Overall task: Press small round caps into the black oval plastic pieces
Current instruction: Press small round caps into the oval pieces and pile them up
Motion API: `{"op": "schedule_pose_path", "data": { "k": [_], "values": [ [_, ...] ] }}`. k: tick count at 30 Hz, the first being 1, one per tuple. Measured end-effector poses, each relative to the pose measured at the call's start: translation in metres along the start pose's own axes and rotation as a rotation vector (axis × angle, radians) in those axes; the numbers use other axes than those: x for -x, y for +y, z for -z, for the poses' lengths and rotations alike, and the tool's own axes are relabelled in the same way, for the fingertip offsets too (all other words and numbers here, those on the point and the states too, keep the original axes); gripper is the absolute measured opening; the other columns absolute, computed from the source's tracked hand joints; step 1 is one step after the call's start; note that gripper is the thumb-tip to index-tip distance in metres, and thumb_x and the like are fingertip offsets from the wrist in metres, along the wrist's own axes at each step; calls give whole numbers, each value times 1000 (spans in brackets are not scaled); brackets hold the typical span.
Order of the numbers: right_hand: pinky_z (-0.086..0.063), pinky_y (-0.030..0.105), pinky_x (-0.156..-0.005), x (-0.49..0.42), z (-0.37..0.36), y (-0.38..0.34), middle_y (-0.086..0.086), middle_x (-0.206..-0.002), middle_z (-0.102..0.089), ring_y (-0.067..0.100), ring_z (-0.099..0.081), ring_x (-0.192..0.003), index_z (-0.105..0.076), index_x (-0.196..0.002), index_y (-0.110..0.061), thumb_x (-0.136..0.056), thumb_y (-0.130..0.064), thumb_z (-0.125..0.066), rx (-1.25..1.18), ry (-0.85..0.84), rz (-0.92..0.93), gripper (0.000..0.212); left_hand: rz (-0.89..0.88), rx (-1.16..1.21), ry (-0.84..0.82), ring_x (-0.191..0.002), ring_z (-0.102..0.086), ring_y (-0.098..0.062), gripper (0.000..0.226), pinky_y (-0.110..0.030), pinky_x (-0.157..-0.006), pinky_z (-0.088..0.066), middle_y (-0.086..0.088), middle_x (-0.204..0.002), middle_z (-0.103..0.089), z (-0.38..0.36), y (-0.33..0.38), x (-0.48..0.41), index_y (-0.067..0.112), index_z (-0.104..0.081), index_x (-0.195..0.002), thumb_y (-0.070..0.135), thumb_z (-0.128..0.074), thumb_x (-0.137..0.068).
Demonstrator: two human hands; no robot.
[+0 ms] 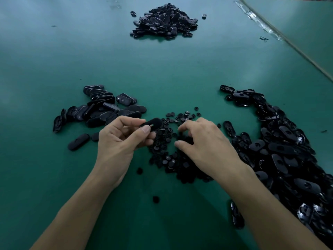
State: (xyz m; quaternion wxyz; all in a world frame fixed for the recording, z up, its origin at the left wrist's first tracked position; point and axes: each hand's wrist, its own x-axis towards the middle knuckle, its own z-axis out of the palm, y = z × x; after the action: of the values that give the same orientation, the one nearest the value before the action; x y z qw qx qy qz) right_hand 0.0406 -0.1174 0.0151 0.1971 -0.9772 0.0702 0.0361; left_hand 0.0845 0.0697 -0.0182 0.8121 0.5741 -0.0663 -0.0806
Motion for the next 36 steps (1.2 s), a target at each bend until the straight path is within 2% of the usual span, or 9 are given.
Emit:
{"op": "schedule_pose_path", "data": {
  "k": [5,10,15,18,20,22,25,29,36],
  "values": [
    [-47,28,-82,-1,-2,-3,-7,-103,-60,13,-58,-100,-69,-109,-28,-95,-35,-66,-58,56,-15,16,2,-7,6,-73,-72,-20,9,-23,-66,-56,-4,-76,-71,0,0,0,25,-75,-81,18,-77,-76],
    [-56,38,-89,-3,-2,-4,-7,-101,-69,12,-64,-97,-74,-105,-25,-91,-28,-72,-160,74,-29,14,4,-14,-9,-75,-72,-21,10,-23,-67,-56,-4,-77,-71,1,1,1,24,-74,-83,18,-80,-77],
    [-58,36,-87,-5,-1,-2,-10,-92,-71,7,-67,-87,-76,-100,-24,-87,-20,-77,-241,89,-46,13,6,-8,8,-75,-72,-21,9,-23,-67,-57,-4,-77,-71,-1,1,1,21,-73,-83,18,-74,-75],
    [-57,36,-90,-5,-1,-1,-7,-98,-74,10,-69,-90,-77,-104,-23,-91,-16,-71,-257,117,-41,16,11,-2,8,-76,-72,-21,9,-23,-69,-57,-5,-78,-71,0,1,1,22,-73,-83,18,-75,-75],
    [-56,31,-92,-5,0,0,-6,-101,-74,8,-68,-93,-75,-112,-21,-93,-14,-68,-274,161,-24,21,3,-14,1,-77,-72,-21,11,-23,-70,-57,-5,-80,-72,1,0,1,24,-74,-83,16,-78,-77],
    [-52,15,-88,-4,4,-1,-8,-97,-72,1,-65,-89,-74,-115,-19,-95,-14,-67,-318,195,-7,22,-6,-44,6,-77,-72,-21,12,-23,-70,-57,-5,-80,-72,0,-2,2,24,-74,-84,16,-79,-78],
    [-45,3,-79,-3,11,-7,-15,-88,-68,-5,-62,-84,-75,-105,-18,-95,-16,-67,-403,196,53,13,-27,-95,30,-75,-73,-20,11,-22,-68,-57,-5,-80,-74,-2,-4,2,22,-72,-85,18,-79,-77],
    [-45,9,-75,4,14,-22,-15,-82,-67,-1,-61,-83,-72,-92,-23,-95,-19,-67,-446,146,170,7,-30,-128,42,-72,-73,-18,14,-22,-66,-57,-5,-78,-73,-4,-5,2,16,-68,-88,16,-74,-75],
    [-50,26,-82,7,5,-32,-6,-90,-64,7,-60,-88,-77,-98,-29,-94,-22,-69,-434,133,175,12,-28,-168,5,-71,-71,-16,22,-23,-66,-58,-9,-80,-74,-4,-2,3,10,-67,-91,19,-75,-73]
  ]
}}
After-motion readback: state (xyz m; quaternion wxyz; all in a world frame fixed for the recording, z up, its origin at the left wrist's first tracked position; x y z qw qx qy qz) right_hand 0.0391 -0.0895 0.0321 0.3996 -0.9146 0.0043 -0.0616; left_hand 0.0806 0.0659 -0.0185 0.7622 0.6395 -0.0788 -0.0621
